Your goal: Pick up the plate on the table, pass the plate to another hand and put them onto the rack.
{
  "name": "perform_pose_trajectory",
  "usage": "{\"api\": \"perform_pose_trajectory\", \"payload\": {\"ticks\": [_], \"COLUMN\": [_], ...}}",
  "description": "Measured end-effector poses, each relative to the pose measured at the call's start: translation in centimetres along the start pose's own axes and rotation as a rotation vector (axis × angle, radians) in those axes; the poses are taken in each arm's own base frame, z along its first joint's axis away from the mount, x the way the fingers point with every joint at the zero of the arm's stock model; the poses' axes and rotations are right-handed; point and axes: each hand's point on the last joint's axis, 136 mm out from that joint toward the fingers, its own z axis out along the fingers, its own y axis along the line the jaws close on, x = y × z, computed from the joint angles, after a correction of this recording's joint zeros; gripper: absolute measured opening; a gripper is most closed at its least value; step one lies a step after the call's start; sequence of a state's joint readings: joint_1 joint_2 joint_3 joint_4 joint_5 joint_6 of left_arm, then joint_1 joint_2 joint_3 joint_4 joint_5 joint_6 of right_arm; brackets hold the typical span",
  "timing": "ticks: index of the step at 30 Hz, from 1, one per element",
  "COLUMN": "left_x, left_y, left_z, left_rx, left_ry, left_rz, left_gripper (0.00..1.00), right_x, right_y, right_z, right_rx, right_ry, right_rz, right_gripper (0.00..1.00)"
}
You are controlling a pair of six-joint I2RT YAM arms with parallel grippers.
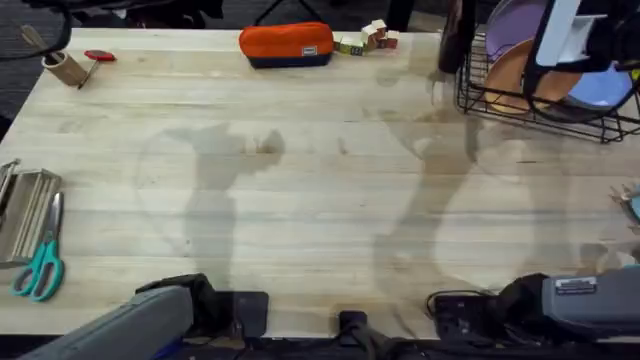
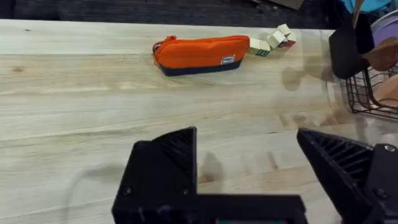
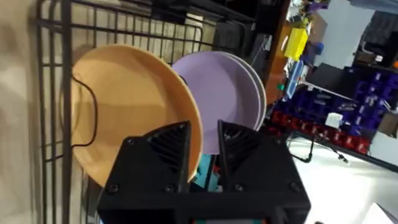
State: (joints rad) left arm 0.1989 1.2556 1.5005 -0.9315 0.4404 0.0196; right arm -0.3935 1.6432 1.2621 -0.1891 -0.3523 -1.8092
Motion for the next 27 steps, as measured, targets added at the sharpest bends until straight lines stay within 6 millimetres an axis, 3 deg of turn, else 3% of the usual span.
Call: {"api": "perform_pose_trajectory", "payload": {"ticks": [10, 15, 19, 21, 24, 25, 27], "left_x": [0.0, 0.0, 0.0, 0.0, 0.0, 0.0, 0.0], "left_y": [0.0, 0.0, 0.0, 0.0, 0.0, 0.0, 0.0], "left_z": [0.0, 0.0, 0.0, 0.0, 0.0, 0.0, 0.0], "left_rx": [0.0, 0.0, 0.0, 0.0, 0.0, 0.0, 0.0], "left_ry": [0.001, 0.001, 0.001, 0.001, 0.001, 0.001, 0.002], "left_rz": [0.0, 0.0, 0.0, 0.0, 0.0, 0.0, -0.001], "left_gripper": [0.994, 0.994, 0.994, 0.994, 0.994, 0.994, 0.994], "right_x": [0.0, -0.7, -1.6, -2.0, -2.5, -2.7, -3.1], "right_y": [-0.6, -1.2, -0.9, -0.5, -0.3, -0.3, -0.2], "right_z": [-0.3, -2.4, -4.1, -4.7, -5.7, -6.1, -7.0], "right_rx": [0.019, 0.021, -0.008, -0.025, -0.041, -0.044, -0.05], "right_ry": [0.004, 0.003, -0.004, -0.008, -0.01, -0.011, -0.011], "right_rz": [0.051, 0.093, 0.12, 0.14, 0.187, 0.206, 0.25], "right_gripper": [0.331, 0.355, 0.437, 0.517, 0.921, 0.976, 0.994]}}
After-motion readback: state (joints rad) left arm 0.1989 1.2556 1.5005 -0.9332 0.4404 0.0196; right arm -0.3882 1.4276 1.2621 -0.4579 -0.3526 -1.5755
